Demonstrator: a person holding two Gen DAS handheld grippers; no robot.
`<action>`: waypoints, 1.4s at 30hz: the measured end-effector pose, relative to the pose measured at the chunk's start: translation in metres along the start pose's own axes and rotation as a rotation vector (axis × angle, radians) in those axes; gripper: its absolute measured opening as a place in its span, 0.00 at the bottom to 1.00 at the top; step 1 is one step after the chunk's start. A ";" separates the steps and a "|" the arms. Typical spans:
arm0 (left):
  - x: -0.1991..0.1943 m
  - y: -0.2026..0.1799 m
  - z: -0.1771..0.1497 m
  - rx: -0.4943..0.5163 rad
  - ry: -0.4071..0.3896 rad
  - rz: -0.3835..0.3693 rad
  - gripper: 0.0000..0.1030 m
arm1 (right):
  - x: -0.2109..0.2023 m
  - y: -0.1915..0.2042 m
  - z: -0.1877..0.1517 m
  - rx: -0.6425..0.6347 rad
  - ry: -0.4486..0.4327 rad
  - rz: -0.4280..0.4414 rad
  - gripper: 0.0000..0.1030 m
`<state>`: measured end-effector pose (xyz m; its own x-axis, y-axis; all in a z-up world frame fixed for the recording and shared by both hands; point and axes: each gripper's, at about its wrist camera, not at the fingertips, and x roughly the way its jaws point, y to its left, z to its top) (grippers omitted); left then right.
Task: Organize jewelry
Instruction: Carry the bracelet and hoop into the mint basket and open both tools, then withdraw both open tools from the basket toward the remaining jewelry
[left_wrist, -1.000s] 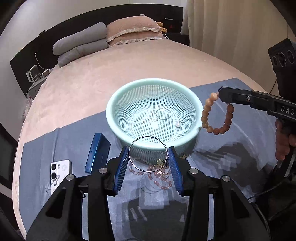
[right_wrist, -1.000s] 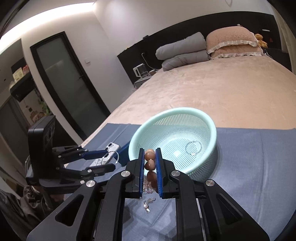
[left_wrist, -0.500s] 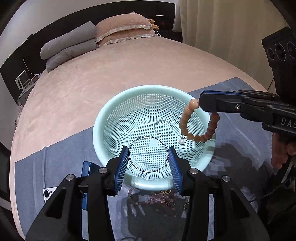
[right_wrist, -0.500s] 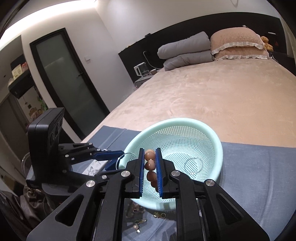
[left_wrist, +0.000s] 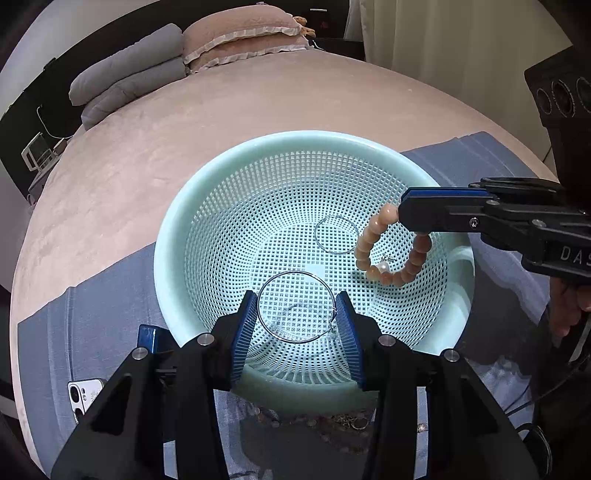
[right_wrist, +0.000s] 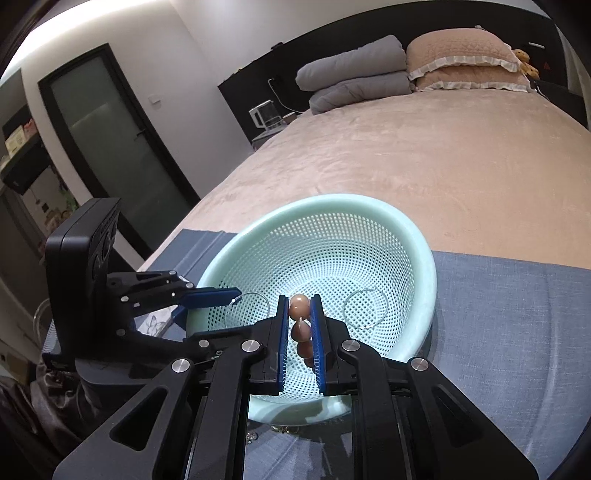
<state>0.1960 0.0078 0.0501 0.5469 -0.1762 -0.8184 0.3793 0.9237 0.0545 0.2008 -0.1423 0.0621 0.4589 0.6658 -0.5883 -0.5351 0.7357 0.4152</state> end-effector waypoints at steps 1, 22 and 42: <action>0.000 0.000 0.000 -0.001 0.000 -0.001 0.44 | 0.001 -0.001 0.000 0.003 0.003 0.000 0.11; -0.041 0.000 -0.012 -0.044 -0.052 0.081 0.75 | -0.024 0.032 0.000 -0.092 -0.031 -0.110 0.51; -0.055 0.001 -0.084 -0.080 0.000 0.091 0.89 | -0.056 0.070 -0.073 -0.250 -0.073 -0.292 0.83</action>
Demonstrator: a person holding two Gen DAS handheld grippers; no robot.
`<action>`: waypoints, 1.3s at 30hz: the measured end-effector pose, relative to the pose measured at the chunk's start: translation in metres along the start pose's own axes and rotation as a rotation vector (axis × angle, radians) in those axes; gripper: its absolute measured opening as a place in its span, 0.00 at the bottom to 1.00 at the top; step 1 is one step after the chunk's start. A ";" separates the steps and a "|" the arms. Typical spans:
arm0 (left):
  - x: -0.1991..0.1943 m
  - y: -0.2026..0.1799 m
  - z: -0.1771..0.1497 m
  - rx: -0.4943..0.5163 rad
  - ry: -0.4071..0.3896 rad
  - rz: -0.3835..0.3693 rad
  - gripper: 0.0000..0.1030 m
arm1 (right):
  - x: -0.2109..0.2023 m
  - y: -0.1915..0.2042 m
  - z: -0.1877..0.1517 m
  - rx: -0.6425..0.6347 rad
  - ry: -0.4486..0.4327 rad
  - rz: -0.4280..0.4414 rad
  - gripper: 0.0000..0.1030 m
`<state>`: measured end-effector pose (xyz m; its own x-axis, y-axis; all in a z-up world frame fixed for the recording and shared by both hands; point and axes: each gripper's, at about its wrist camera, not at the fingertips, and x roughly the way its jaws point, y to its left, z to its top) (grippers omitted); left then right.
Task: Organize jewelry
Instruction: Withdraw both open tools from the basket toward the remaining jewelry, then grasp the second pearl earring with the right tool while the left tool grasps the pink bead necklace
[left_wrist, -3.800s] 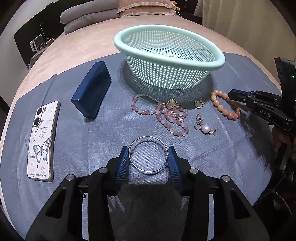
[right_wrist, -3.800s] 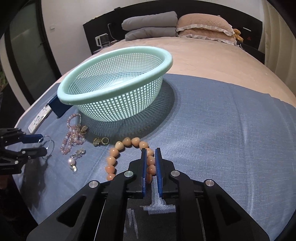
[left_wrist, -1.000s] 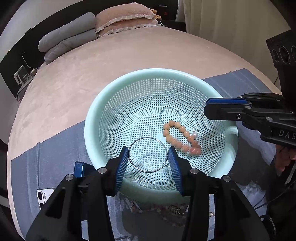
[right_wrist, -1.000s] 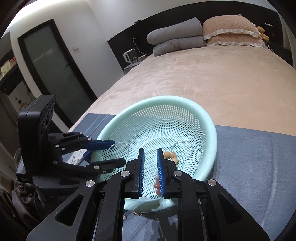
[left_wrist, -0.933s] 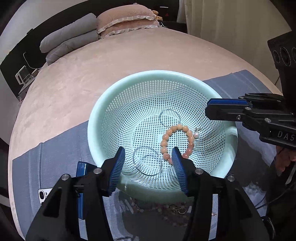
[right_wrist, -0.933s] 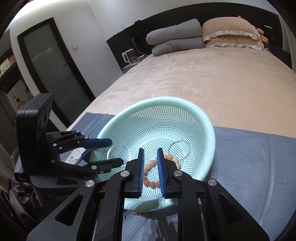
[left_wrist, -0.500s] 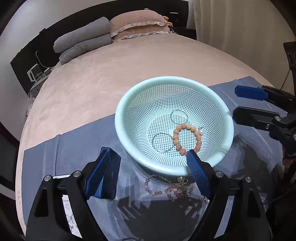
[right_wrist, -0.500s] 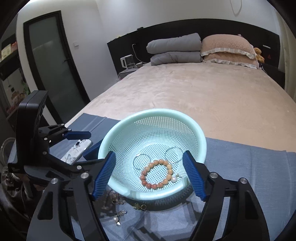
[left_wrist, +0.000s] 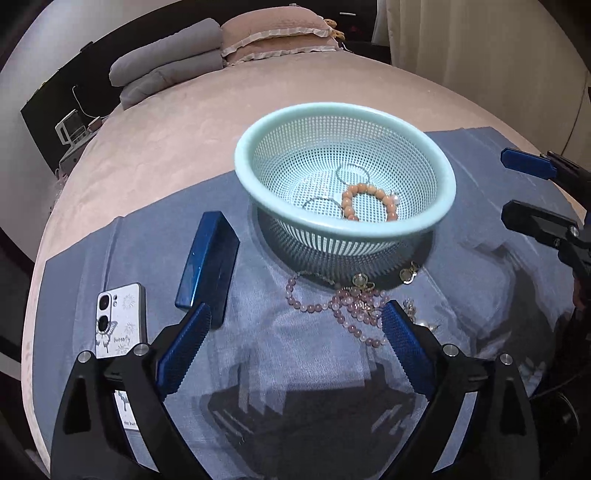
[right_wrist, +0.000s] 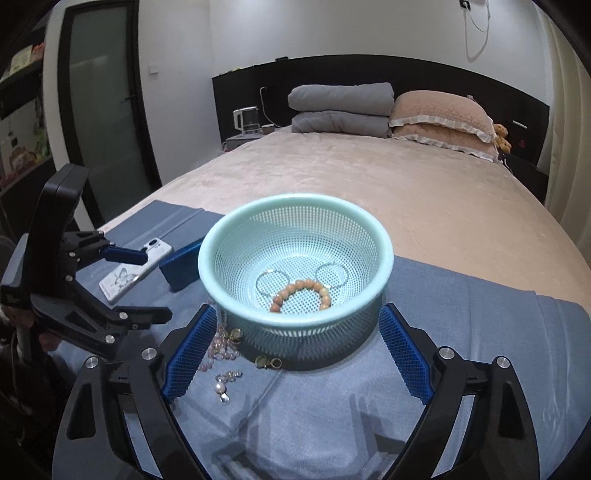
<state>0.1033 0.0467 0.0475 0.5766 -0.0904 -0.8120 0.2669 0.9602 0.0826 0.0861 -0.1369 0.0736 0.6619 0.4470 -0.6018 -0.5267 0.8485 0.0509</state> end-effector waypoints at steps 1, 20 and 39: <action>0.004 -0.001 -0.004 -0.006 0.010 0.003 0.89 | 0.003 0.003 -0.006 -0.005 0.007 0.001 0.83; 0.045 -0.015 -0.029 0.000 0.043 -0.097 0.70 | 0.047 0.053 -0.075 -0.157 0.085 0.106 0.46; 0.048 -0.028 -0.034 -0.053 0.052 -0.174 0.06 | 0.050 0.055 -0.075 -0.083 0.144 0.078 0.08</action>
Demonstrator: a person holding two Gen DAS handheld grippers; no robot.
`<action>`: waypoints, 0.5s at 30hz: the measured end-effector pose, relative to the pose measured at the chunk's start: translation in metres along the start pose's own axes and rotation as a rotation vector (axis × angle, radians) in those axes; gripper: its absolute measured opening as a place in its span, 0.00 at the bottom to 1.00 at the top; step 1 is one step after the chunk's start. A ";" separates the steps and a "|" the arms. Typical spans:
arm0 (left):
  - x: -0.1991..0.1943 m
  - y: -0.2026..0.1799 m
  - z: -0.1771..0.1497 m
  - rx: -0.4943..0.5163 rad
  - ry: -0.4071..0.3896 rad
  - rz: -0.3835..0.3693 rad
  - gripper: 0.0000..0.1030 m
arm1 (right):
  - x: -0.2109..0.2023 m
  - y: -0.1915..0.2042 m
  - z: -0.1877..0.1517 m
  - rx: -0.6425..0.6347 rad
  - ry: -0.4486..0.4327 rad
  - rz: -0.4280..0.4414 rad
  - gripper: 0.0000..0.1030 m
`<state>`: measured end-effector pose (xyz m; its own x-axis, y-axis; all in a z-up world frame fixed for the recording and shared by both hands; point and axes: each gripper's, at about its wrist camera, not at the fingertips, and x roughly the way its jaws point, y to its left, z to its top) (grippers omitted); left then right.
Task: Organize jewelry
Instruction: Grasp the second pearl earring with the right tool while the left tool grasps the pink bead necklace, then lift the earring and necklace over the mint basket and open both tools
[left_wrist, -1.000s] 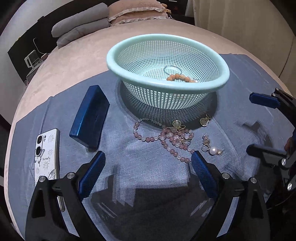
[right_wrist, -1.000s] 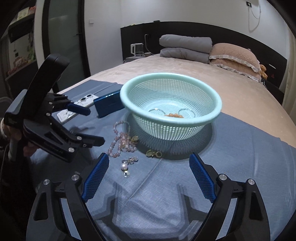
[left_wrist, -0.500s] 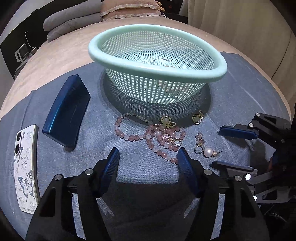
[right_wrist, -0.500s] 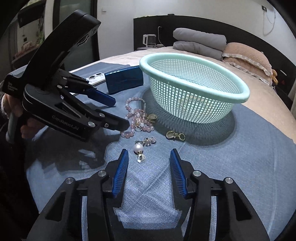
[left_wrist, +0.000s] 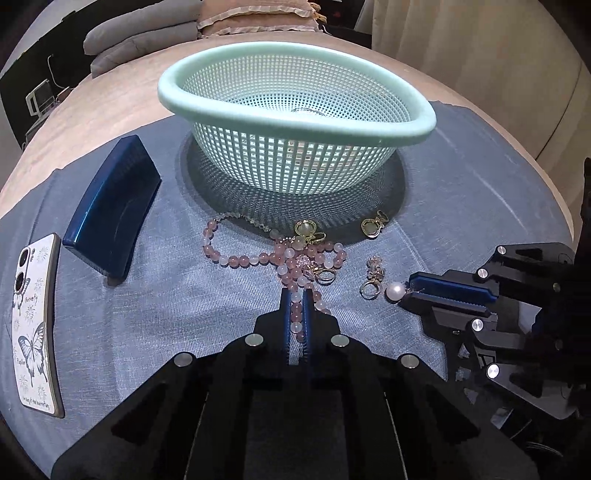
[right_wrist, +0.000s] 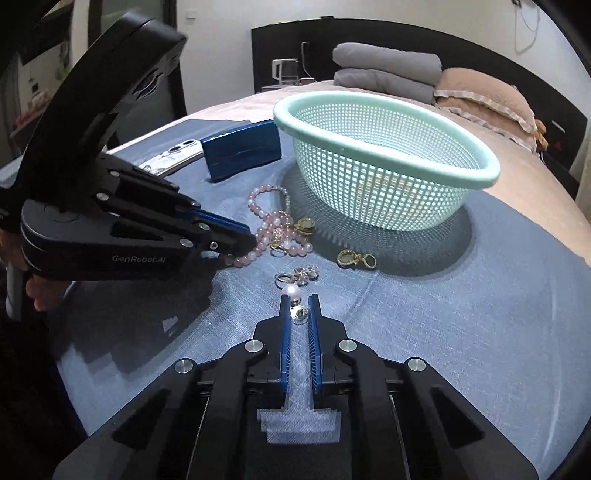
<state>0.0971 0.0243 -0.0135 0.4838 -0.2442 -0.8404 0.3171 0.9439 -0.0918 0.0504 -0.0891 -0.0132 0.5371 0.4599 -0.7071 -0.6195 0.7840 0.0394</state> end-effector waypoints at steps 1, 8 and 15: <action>-0.001 0.002 0.000 -0.018 0.005 -0.013 0.06 | -0.002 -0.002 -0.001 0.010 0.001 0.002 0.08; -0.016 0.000 -0.013 -0.053 0.055 -0.021 0.06 | -0.021 -0.023 -0.010 0.101 0.031 0.021 0.08; -0.045 0.010 -0.018 -0.101 0.040 -0.057 0.05 | -0.045 -0.041 -0.009 0.150 0.000 0.001 0.08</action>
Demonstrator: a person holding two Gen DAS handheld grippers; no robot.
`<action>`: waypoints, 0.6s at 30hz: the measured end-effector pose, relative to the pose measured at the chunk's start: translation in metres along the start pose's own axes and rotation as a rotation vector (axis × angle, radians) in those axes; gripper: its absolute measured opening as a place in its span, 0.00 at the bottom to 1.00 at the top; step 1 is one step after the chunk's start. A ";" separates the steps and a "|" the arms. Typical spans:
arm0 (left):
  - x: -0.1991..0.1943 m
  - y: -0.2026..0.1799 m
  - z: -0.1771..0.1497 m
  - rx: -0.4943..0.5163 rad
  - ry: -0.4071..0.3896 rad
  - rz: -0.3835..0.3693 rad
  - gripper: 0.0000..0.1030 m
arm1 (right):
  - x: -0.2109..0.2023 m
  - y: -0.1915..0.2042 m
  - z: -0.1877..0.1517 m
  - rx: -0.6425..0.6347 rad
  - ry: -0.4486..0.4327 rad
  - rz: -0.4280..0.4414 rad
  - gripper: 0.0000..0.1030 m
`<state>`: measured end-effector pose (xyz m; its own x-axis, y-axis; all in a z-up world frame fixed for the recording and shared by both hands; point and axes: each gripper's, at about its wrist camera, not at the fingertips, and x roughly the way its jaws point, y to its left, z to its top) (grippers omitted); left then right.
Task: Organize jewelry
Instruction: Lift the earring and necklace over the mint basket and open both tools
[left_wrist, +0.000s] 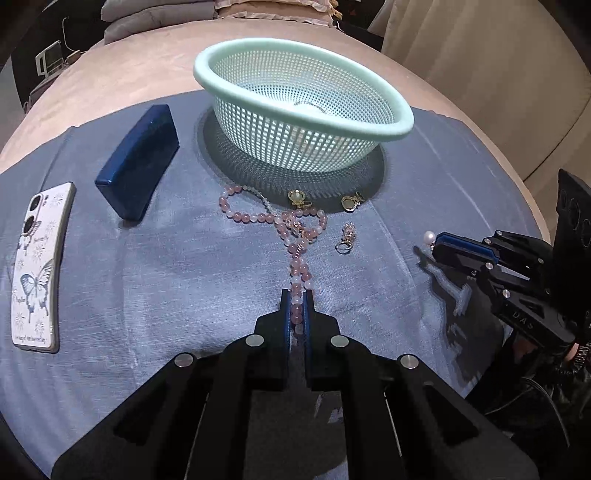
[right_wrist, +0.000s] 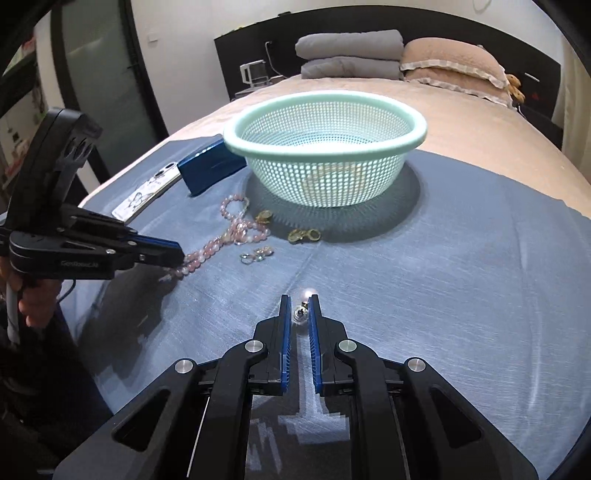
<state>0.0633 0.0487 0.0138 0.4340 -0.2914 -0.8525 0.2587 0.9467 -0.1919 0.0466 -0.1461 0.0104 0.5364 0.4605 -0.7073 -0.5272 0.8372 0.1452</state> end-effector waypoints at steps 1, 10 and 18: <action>-0.007 0.000 0.002 0.003 -0.012 0.006 0.05 | -0.004 -0.001 0.002 0.000 -0.008 -0.003 0.08; -0.076 -0.014 0.028 0.130 -0.152 0.129 0.06 | -0.037 -0.007 0.024 -0.045 -0.087 -0.046 0.08; -0.125 -0.033 0.090 0.216 -0.299 0.168 0.06 | -0.058 -0.010 0.055 -0.087 -0.171 -0.065 0.08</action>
<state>0.0785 0.0417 0.1703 0.7090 -0.1926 -0.6784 0.3248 0.9431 0.0717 0.0567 -0.1656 0.0879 0.6715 0.4558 -0.5842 -0.5389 0.8415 0.0372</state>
